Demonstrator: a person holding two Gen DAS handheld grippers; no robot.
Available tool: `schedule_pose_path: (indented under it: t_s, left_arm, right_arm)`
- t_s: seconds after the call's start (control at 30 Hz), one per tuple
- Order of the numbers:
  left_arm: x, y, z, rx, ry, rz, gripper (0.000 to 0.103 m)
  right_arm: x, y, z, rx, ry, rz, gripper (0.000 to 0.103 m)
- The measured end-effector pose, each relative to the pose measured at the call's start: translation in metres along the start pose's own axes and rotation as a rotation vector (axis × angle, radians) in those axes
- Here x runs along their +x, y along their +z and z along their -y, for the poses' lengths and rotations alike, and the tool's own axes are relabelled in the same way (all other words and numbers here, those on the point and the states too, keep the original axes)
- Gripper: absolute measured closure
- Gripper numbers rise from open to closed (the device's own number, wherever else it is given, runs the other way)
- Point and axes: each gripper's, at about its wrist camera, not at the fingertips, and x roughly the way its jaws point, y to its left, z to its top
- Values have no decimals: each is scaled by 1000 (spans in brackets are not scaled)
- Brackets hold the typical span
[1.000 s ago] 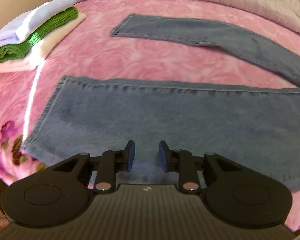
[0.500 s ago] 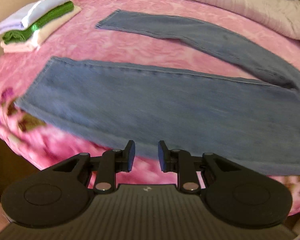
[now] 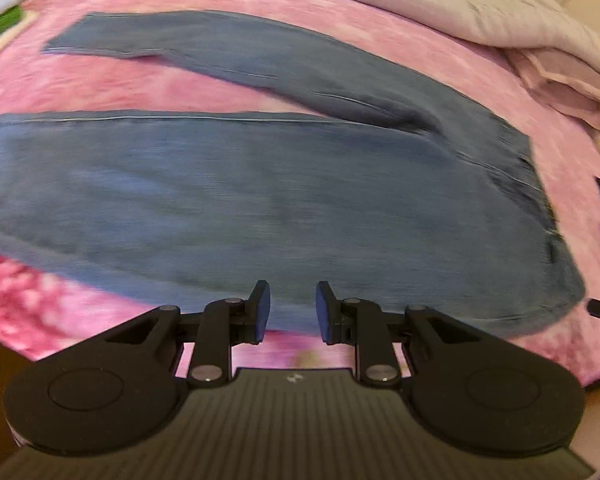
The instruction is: Fold clothes
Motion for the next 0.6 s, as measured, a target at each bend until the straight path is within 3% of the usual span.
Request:
schedule_pose_path:
  t_s: [0.13, 0.23, 0.47, 0.6]
  left_arm:
    - [20, 13, 32, 61, -107, -41, 79]
    - [39, 25, 47, 50, -174, -59, 79]
    - [75, 52, 90, 100, -275, -141, 79]
    - [87, 58, 113, 91, -310, -161, 76]
  right_arm:
    - [3, 14, 6, -10, 58, -6, 75]
    - [10, 26, 7, -26, 115, -26, 74]
    - [28, 51, 28, 84, 240, -81, 72]
    - [44, 59, 40, 119, 294, -130, 62]
